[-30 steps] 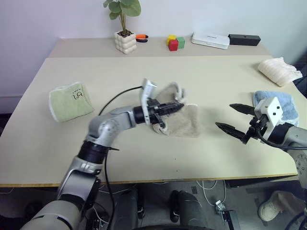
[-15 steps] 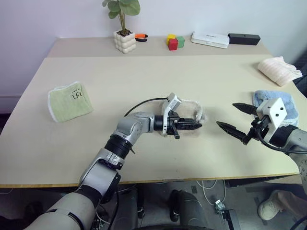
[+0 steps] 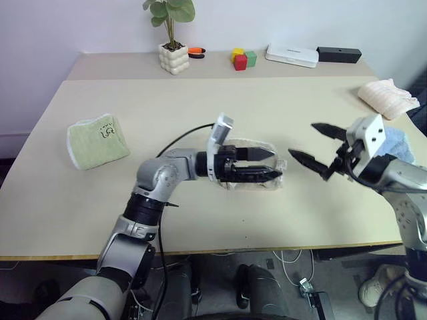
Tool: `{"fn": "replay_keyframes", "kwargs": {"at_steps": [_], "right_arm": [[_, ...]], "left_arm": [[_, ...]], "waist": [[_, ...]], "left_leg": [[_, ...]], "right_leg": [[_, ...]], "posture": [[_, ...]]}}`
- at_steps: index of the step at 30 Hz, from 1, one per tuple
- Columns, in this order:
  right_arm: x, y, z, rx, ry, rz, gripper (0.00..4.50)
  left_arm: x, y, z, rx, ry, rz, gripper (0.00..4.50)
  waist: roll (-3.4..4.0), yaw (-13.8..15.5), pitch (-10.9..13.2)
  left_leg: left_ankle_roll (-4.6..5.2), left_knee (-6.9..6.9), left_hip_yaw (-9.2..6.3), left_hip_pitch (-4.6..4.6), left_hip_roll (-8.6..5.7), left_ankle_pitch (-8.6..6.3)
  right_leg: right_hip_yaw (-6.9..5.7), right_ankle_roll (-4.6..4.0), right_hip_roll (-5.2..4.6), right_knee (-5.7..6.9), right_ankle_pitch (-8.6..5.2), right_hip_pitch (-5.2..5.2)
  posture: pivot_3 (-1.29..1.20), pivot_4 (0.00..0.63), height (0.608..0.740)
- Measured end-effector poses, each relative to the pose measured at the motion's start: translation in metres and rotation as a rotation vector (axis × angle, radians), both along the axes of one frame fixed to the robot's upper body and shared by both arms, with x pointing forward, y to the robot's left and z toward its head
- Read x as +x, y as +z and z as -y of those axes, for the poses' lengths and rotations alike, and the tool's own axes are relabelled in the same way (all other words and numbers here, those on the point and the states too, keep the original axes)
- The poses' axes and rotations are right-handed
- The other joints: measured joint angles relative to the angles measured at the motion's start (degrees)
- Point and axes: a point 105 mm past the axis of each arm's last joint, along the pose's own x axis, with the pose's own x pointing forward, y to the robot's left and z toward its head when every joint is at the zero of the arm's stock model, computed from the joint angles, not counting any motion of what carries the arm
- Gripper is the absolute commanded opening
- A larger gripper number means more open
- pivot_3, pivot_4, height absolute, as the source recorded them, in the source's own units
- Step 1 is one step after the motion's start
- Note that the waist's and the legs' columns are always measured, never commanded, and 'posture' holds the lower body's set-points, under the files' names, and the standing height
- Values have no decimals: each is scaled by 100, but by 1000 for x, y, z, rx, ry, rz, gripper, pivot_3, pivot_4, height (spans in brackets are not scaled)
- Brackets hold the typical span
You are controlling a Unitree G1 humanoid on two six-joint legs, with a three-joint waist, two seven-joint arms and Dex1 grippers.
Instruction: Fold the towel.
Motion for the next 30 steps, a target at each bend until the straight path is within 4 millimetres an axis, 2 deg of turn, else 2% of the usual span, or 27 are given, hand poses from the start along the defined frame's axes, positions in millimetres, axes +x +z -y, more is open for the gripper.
{"fn": "replay_keyframes", "kwargs": {"at_steps": [1, 2, 4, 6, 9, 11, 14, 18, 21, 24, 27, 30], "right_arm": [[2, 5, -6, 45, 10, 19, 4500], [2, 8, -12, 76, 23, 29, 4247], [3, 9, -25, 190, 43, 24, 3635], [6, 9, -42, 309, 41, 25, 2647], [9, 9, -70, 452, 20, 17, 1080], [12, 5, -92, 542, 3, -20, 23], [17, -5, -105, 572, -53, -64, 23], [32, -38, -88, 532, -284, -139, 23], [30, -70, -89, 491, -363, -212, 23], [30, -88, -96, 435, -379, -254, 23], [30, -108, -94, 377, -424, -290, 23], [33, -114, -85, 326, -459, -274, 23]], "left_arm": [[8, 4, -5, -19, 68, -2, 3945], [16, 7, -11, -34, 125, 1, 3619], [36, 12, -28, -73, 292, -6, 2635], [51, 14, -45, -127, 430, -38, 1614], [59, 8, -55, -211, 545, -124, 22], [61, 0, -51, -236, 588, -182, 0], [63, -4, -36, -243, 613, -219, 0], [64, -13, -22, -215, 656, -245, 0], [69, -40, -17, -123, 727, -307, 0], [67, -68, -7, 12, 742, -331, 0], [68, -84, -4, 126, 759, -294, 0], [71, -92, -10, 168, 787, -281, 0]], "waist": [[-2, 3, 1], [-3, 5, 1], [-3, -3, 1], [-2, -10, 0], [-2, -5, 0], [-3, 11, 0], [-3, 15, 0], [-3, -9, -1], [0, -38, -2], [0, -72, -2], [0, -71, -2], [1, -75, -3]], "left_leg": [[0, 1, -3, 0, 0, 0], [-1, 1, -5, 0, 0, 1], [-10, 1, -5, 0, 0, 6], [-24, 0, -3, 0, -1, 14], [-29, 0, -2, 0, -2, 17], [-33, 3, -4, -1, -5, 20], [-31, 21, -4, -6, -12, 19], [-17, 42, -3, -11, -12, 9], [-6, 40, -3, -11, -9, 2], [-5, 40, -3, -14, -9, 2], [3, 42, -3, -13, -7, -4], [4, 42, -4, -13, -2, -5]], "right_leg": [[0, 1, 0, 3, 0, 0], [-1, 3, 0, 5, 1, 1], [-1, 6, 2, 10, 2, 0], [0, 16, 1, 26, 7, -4], [0, 18, 0, 38, 6, -8], [-1, 18, 1, 42, 5, -8], [0, 19, -1, 39, 6, -1], [0, 19, -1, 41, 5, 1], [0, 20, 3, 44, 4, -3], [0, 21, 5, 50, 4, -8], [1, 20, 4, 48, 4, -6], [1, 20, 4, 48, 4, -6]], "posture": [[0, 150, 740], [0, 150, 740], [0, 150, 740], [0, 150, 740], [0, 150, 740], [0, 150, 740], [0, 150, 740], [0, 150, 740], [0, 150, 740], [0, 150, 740], [0, 150, 740], [0, 150, 740]]}}
